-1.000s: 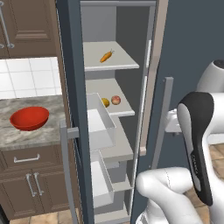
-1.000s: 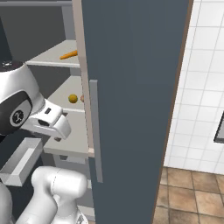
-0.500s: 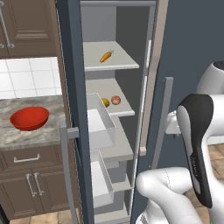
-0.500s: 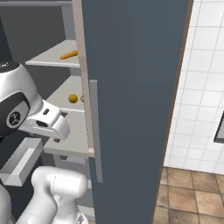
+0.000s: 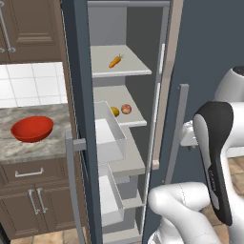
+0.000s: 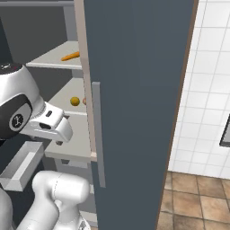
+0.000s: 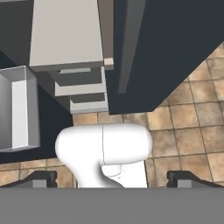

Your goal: Take the lemon, peach, and carrot from the freezer and place them in the bowl on the counter.

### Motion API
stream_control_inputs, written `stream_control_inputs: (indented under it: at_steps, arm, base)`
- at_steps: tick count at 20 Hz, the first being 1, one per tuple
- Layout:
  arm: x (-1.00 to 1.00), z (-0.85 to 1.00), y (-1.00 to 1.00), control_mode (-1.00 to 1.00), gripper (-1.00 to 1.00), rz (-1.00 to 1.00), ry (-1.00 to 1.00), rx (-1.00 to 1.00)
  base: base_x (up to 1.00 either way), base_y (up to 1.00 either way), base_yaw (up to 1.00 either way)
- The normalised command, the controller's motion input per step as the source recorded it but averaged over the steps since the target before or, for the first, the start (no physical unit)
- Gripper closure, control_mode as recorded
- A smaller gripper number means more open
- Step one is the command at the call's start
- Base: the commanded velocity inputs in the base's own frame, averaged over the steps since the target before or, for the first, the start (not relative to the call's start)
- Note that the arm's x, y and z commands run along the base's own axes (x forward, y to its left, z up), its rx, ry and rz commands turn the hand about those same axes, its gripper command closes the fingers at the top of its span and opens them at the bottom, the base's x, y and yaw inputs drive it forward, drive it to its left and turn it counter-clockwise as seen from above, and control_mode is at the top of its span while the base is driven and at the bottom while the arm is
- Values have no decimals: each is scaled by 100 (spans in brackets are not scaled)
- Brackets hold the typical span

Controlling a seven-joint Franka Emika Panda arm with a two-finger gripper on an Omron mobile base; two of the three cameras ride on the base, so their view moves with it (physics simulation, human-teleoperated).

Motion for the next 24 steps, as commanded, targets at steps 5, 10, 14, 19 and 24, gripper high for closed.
stream_control_inputs:
  at_steps: [5, 10, 14, 19, 24]
  arm:
    - [0, 0, 0, 100, -100, 0, 0, 0]
    - [0, 0, 0, 100, -100, 0, 0, 0]
    - [0, 0, 0, 100, -100, 0, 0, 0]
    - [0, 0, 0, 100, -100, 0, 0, 0]
    - [0, 0, 0, 100, -100, 0, 0, 0]
  base:
    - [6, 1, 0]
    - [78, 0, 0]
    - [81, 0, 0]
    - [15, 18, 0]
    - [1, 61, 1]
